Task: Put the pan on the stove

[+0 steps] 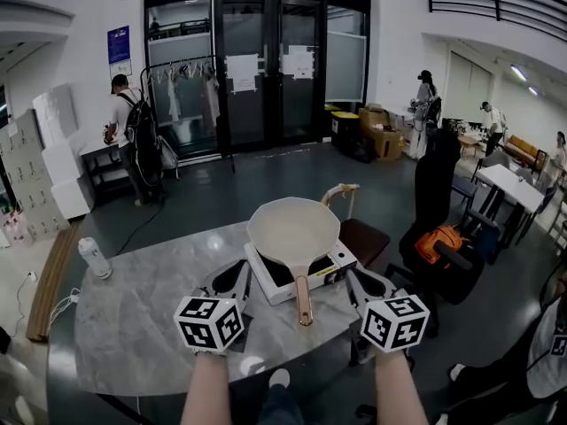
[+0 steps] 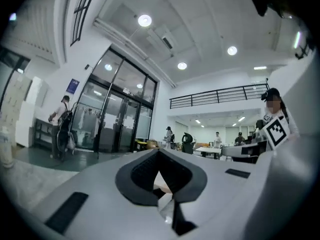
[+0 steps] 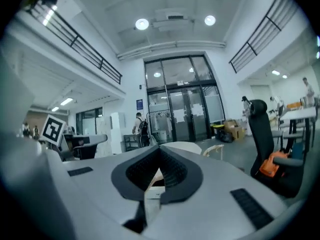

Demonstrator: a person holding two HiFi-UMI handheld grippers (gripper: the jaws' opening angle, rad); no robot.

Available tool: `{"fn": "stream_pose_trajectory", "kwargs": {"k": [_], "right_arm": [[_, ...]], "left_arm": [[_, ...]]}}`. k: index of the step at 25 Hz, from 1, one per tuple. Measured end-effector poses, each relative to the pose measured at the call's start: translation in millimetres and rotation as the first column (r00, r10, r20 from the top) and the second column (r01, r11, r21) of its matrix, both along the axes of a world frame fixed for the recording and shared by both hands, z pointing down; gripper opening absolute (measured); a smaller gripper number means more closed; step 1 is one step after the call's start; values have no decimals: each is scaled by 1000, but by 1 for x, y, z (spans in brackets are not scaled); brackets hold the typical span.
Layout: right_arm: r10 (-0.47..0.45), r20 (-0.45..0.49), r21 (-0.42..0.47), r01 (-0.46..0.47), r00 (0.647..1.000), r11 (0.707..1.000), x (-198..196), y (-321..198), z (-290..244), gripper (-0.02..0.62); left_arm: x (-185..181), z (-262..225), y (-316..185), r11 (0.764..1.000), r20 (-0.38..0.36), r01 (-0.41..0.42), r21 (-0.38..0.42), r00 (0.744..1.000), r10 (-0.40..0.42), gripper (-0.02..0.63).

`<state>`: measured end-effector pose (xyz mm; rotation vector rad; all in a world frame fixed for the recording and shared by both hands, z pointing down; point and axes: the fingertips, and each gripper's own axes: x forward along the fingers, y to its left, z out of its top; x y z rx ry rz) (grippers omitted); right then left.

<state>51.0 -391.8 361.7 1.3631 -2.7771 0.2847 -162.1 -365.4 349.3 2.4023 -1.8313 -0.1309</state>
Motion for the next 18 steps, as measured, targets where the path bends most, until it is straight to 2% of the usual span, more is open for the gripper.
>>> {"fn": "stream_pose_trajectory", "kwargs": {"k": [3,6,14,18], "right_arm": [[1,-87,89,7,996,996,8,11,-11,23],[-7,-106,130,21,994,991,12,18,-20,23],[7,-126,230,22,992,973,16,24,-44,25],[13,-132,233,18,991,972,16,23,-47,25]], "left_arm": [[-8,-12,11,998,76,16,64,997,-21,9],[-6,-22,17,994,113,7,110,993,-20,9],[3,-33,15,991,154,12,136,988,-33,9],[-1,-37,17,991,193,28,134,980,-54,10]]}}
